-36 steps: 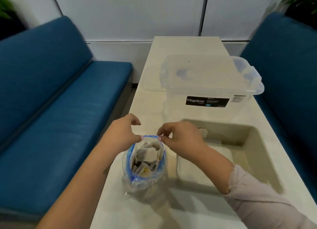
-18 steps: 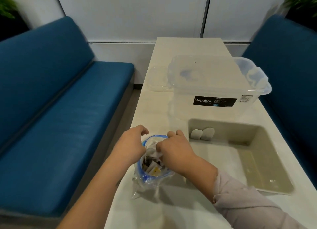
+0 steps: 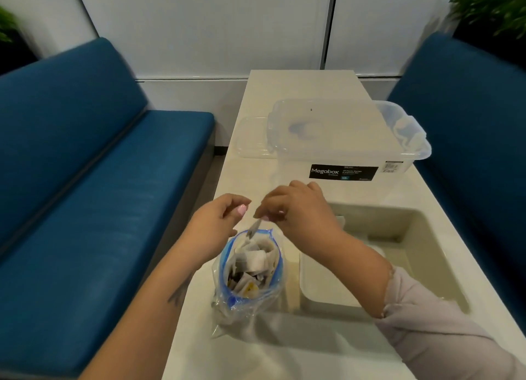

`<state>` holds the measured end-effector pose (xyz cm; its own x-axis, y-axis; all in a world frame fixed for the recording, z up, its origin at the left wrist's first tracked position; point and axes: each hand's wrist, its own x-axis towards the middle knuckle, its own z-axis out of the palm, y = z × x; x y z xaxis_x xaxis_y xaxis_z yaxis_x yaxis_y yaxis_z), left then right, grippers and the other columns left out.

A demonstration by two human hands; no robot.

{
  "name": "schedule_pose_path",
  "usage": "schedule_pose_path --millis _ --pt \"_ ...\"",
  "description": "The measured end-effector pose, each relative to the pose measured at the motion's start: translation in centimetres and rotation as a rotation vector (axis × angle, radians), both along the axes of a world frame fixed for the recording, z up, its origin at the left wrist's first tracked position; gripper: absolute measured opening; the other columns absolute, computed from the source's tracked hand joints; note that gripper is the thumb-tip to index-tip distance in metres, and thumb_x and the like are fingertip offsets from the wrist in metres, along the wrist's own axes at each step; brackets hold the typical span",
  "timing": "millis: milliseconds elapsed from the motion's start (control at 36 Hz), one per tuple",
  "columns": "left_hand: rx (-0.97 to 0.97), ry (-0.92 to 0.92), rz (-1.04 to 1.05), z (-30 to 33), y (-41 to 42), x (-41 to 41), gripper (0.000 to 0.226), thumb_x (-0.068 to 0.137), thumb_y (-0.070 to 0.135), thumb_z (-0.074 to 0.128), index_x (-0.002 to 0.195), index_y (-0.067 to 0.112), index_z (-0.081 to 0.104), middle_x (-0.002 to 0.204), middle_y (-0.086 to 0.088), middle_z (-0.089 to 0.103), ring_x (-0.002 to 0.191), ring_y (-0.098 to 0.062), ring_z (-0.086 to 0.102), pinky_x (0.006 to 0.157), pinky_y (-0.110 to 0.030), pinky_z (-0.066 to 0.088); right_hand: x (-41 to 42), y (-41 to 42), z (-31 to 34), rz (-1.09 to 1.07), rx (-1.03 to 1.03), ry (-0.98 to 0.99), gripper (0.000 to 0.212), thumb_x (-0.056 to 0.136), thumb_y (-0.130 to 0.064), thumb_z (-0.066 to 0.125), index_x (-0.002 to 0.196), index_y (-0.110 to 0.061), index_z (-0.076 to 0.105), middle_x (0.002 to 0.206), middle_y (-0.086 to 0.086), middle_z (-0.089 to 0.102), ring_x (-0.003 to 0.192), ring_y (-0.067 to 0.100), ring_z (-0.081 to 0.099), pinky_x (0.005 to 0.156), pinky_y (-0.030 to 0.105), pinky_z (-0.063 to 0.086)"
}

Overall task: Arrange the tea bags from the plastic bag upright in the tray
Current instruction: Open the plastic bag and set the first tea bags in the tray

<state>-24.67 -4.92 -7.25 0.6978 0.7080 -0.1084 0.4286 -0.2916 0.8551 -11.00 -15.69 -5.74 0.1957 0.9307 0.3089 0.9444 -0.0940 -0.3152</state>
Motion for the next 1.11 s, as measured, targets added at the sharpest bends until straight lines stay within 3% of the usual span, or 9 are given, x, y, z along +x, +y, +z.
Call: schedule_pose_path --millis 167,250,417,556,639,778,861,972,1111 --pt "-0.728 -0.229 -0.071 1.2 -1.6 1.6 0.031 0.099 0.028 0.037 0.112 0.013 0.062 0.105 -0.010 0.070 0.089 -0.021 0.068 0.074 -0.033 0.058 2.5 -1.2 1.2 -0.013 0.286 0.073 0.018 0.076 -0.017 0.077 0.082 -0.035 0.076 0.097 -0.006 0.070 0.081 0.018 0.058 0.073 0.033 0.029" --pt "-0.839 -0.314 -0.071 1.1 -2.4 2.9 0.023 0.093 0.019 0.048 0.108 0.010 0.062 0.093 -0.008 0.070 0.075 -0.015 0.066 0.060 -0.025 0.057 3.9 -2.2 1.3 -0.035 0.331 0.090 0.014 0.077 -0.021 0.073 0.082 -0.034 0.076 0.097 -0.007 0.070 0.081 0.018 0.058 0.072 0.031 0.027" --pt "-0.656 -0.326 -0.028 0.2 -3.9 6.2 0.021 0.088 0.011 0.058 0.109 0.006 0.061 0.086 -0.004 0.072 0.075 -0.011 0.068 0.064 -0.023 0.057 6.2 -4.5 0.8 -0.167 0.320 0.403 0.035 0.084 0.001 0.063 0.099 -0.028 0.074 0.097 -0.010 0.070 0.090 0.004 0.061 0.080 0.017 0.047" --pt "-0.407 -0.292 -0.035 -0.5 -5.8 8.6 0.009 0.089 0.006 0.061 0.097 0.006 0.063 0.087 -0.012 0.067 0.076 -0.016 0.067 0.067 -0.025 0.058 8.0 -6.3 0.8 -0.346 0.133 0.580 0.014 0.089 -0.026 0.063 0.102 -0.030 0.068 0.085 -0.015 0.064 0.082 0.005 0.057 0.075 0.021 0.043" --pt "-0.317 -0.272 -0.028 -1.0 -6.8 10.1 0.006 0.087 0.005 0.064 0.089 0.011 0.064 0.082 -0.008 0.066 0.070 -0.012 0.066 0.060 -0.023 0.056 9.3 -7.2 0.6 -0.386 0.059 0.535 0.007 0.084 -0.028 0.069 0.086 -0.033 0.065 0.075 -0.014 0.064 0.071 0.002 0.054 0.062 0.014 0.038" --pt "-0.095 -0.169 -0.020 -2.4 -7.8 11.8 0.012 0.081 0.011 0.071 0.085 0.021 0.067 0.082 0.002 0.071 0.071 -0.009 0.064 0.068 -0.025 0.055 11.1 -8.4 0.1 -0.415 -0.045 0.496 0.012 0.081 -0.022 0.072 0.075 -0.030 0.065 0.075 -0.012 0.065 0.076 0.007 0.056 0.069 0.022 0.041" --pt "0.113 -0.103 -0.026 -2.7 -8.4 11.7 0.025 0.080 0.012 0.071 0.100 0.025 0.065 0.090 0.017 0.065 0.081 0.003 0.057 0.068 -0.002 0.039 12.1 -8.8 -0.6 -0.451 -0.100 0.433 0.008 0.082 -0.023 0.070 0.079 -0.029 0.068 0.082 -0.009 0.067 0.082 0.010 0.058 0.071 0.024 0.040" --pt "0.275 0.030 -0.032 -3.3 -8.5 11.4 0.038 0.084 0.011 0.066 0.120 0.023 0.060 0.120 0.007 0.059 0.111 -0.010 0.051 0.079 -0.008 0.028 13.7 -8.7 -2.8 -0.529 -0.259 0.249 0.008 0.086 -0.027 0.065 0.092 -0.030 0.071 0.094 -0.006 0.069 0.095 0.020 0.058 0.075 0.025 0.039" --pt "0.299 0.096 -0.049 -4.0 -8.7 11.0 0.042 0.085 0.009 0.065 0.122 0.025 0.057 0.125 0.006 0.056 0.114 -0.011 0.050 0.077 -0.007 0.025 14.4 -8.1 -5.2 -0.504 -0.407 -0.008 0.015 0.093 -0.028 0.056 0.101 -0.030 0.068 0.101 -0.002 0.068 0.098 0.022 0.059 0.077 0.029 0.036"
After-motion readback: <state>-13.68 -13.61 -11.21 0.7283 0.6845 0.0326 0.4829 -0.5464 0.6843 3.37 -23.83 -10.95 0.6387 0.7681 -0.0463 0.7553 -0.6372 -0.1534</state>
